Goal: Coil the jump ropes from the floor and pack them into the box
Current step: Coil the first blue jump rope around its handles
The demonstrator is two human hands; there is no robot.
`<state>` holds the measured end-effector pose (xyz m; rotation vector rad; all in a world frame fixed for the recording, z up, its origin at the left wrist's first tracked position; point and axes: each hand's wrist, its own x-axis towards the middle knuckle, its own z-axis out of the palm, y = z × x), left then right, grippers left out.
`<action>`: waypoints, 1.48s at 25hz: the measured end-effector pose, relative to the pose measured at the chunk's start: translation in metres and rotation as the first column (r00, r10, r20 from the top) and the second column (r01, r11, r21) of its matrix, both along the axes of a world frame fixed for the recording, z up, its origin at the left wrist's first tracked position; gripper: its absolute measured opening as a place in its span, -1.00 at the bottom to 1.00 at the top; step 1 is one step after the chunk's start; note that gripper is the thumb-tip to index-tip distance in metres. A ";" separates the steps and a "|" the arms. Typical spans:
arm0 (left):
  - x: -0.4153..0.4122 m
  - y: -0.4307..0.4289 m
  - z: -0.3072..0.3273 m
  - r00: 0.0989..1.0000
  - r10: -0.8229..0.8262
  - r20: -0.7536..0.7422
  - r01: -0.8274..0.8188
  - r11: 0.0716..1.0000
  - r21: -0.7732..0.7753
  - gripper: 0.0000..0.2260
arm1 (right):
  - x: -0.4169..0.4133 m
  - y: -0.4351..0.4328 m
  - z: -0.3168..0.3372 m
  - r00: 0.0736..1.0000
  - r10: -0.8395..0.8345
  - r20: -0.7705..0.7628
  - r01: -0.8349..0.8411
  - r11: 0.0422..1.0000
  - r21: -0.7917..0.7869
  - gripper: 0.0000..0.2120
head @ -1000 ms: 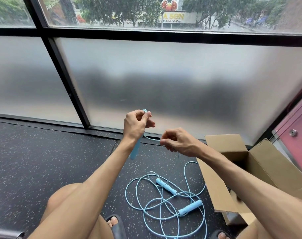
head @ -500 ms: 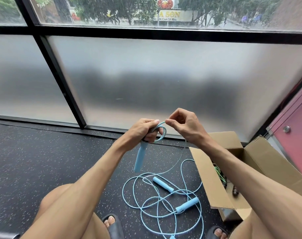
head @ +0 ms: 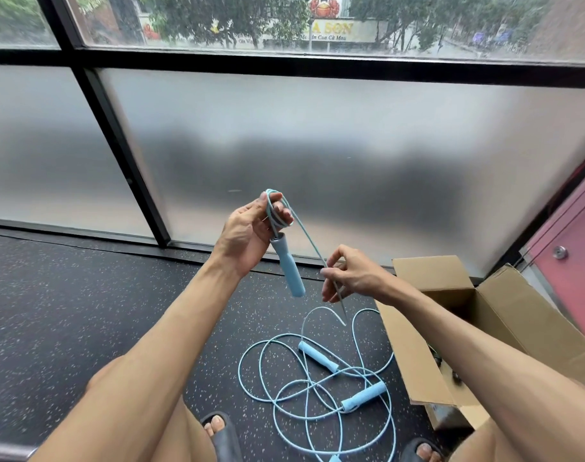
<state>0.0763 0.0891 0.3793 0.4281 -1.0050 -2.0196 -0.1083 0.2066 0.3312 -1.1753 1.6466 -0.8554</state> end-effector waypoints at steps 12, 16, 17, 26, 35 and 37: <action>0.002 -0.016 -0.018 0.708 0.631 0.316 -0.459 0.752 -0.473 -0.78 | 0.024 0.002 0.016 0.973 0.176 -0.150 -0.199 0.967 -0.156 -0.87; 0.000 -0.016 -0.032 0.579 0.638 0.508 -0.192 0.712 -0.676 -0.79 | 0.025 0.002 0.024 0.975 0.126 -0.181 -0.175 0.942 -0.285 -0.88; -0.001 -0.015 -0.034 0.555 0.611 0.565 -0.079 0.715 -0.695 -0.80 | 0.024 0.002 0.024 0.977 0.096 -0.188 -0.153 0.936 -0.318 -0.89; -0.010 0.014 -0.019 0.588 -0.075 0.805 0.507 0.810 -0.295 -0.56 | -0.005 -0.004 0.031 0.962 -0.186 -0.200 0.058 0.854 -0.518 -0.88; -0.004 0.011 -0.010 0.843 -0.425 0.329 0.459 0.888 -0.032 -0.69 | -0.001 -0.009 0.016 0.990 -0.138 -0.016 0.124 0.933 -0.337 -0.86; -0.005 0.012 -0.009 0.893 -0.396 0.215 0.409 0.913 -0.016 -0.72 | 0.003 -0.009 0.013 0.993 -0.111 0.027 0.114 0.958 -0.264 -0.88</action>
